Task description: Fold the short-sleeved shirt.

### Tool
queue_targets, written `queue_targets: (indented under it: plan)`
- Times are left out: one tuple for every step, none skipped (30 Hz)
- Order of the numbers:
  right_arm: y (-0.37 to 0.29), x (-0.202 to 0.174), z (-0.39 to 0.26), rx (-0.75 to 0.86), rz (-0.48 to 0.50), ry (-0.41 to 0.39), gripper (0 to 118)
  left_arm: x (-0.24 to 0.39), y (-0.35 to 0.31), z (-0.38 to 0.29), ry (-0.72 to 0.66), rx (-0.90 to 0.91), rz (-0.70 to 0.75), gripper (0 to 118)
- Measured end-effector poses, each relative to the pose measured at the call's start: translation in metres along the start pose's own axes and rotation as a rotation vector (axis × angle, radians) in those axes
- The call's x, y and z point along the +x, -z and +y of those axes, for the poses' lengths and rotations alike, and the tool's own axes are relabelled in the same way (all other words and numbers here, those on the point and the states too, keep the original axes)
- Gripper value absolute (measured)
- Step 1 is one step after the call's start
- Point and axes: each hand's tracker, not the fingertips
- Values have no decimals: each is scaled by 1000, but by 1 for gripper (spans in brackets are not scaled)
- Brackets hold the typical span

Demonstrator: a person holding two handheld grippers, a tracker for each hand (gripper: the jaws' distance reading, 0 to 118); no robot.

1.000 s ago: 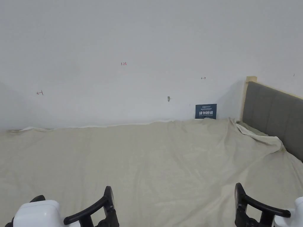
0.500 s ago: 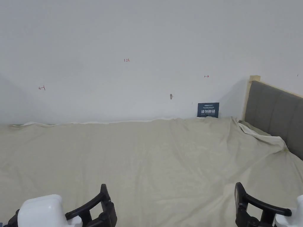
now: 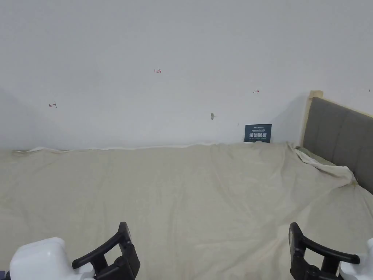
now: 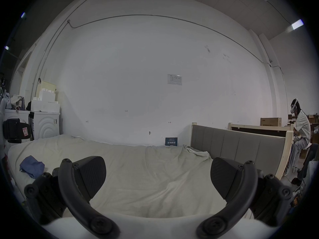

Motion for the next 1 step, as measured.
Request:
queue_targets:
  plan:
    - [0, -1, 0, 1, 3, -3, 118, -1, 0, 0, 1, 0, 3, 117]
